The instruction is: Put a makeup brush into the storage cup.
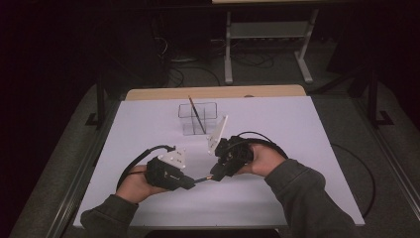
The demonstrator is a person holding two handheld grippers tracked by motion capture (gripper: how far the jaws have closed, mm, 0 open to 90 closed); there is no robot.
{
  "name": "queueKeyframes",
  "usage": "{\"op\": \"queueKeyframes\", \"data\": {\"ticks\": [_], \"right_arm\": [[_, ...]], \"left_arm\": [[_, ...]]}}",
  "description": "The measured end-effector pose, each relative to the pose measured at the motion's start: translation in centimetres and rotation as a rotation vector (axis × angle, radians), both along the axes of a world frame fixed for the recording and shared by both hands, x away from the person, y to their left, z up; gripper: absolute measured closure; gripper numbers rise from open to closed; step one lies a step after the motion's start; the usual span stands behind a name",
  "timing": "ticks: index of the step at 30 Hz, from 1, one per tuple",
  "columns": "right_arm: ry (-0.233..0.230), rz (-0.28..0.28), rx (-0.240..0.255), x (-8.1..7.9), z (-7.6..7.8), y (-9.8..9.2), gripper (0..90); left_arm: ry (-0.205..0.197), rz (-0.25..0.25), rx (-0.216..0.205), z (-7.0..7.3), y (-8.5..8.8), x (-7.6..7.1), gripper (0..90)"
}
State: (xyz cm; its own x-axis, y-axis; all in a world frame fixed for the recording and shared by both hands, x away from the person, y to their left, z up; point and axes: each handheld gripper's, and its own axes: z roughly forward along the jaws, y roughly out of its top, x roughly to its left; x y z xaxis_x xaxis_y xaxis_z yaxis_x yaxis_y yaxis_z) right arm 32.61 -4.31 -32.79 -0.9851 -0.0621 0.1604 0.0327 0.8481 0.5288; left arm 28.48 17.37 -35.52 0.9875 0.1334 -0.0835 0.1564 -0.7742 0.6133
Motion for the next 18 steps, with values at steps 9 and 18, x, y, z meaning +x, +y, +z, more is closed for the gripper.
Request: {"op": "queueKeyframes", "data": {"ticks": [9,18], "right_arm": [[0.054,-0.061,0.033,0.5,-0.7,-1.2,62.3],[0.082,-0.043,0.047,0.8,-0.8,-1.2,77.3]], "left_arm": [[-0.053,0.017,-0.021,-0.1,0.3,-0.2,83.5],[-0.055,0.016,-0.020,-0.1,0.3,-0.3,83.6]]}}
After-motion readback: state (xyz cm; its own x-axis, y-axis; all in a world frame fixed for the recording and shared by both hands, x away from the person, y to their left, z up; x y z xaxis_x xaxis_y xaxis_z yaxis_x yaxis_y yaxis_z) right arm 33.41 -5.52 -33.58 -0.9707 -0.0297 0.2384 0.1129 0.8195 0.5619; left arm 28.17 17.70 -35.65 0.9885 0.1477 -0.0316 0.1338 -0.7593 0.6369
